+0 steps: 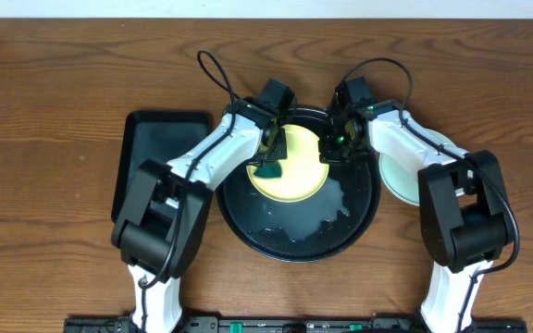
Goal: Clean dirty plates on tray and stack at the side
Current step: 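Bring the held sponge onto the yellow plate with left gripper, then scrub the yellow plate with the sponge while right gripper holds it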
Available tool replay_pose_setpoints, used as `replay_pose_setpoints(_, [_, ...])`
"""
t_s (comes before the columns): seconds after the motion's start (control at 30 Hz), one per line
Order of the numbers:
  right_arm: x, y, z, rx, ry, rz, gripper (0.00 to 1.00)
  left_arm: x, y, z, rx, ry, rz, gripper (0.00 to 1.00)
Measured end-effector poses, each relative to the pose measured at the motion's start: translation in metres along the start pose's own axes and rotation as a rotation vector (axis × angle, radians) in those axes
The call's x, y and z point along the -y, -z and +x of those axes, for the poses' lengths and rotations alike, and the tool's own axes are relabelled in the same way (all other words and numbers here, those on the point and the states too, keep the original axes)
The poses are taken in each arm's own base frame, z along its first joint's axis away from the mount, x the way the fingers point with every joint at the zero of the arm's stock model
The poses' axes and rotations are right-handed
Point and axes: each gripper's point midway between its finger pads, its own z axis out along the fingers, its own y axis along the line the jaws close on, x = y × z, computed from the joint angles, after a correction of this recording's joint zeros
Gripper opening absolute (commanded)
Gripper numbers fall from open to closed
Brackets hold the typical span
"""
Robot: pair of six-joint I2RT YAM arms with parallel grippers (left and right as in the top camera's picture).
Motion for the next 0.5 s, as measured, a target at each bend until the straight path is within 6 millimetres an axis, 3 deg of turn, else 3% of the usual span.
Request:
replay_pose_setpoints(0.2, [-0.001, 0.000, -0.002, 0.007, 0.002, -0.002, 0.01, 0.012, -0.003, 0.010, -0.047, -0.019, 0.049, 0.08])
replay_pose_setpoints(0.43, [-0.001, 0.000, -0.002, 0.009, 0.003, -0.003, 0.01, 0.069, 0.002, 0.053, -0.179, -0.251, 0.287, 0.07])
replay_pose_setpoints(0.5, [-0.001, 0.000, -0.003, 0.012, 0.005, -0.005, 0.01, 0.075, 0.003, 0.054, -0.173, -0.291, 0.316, 0.07])
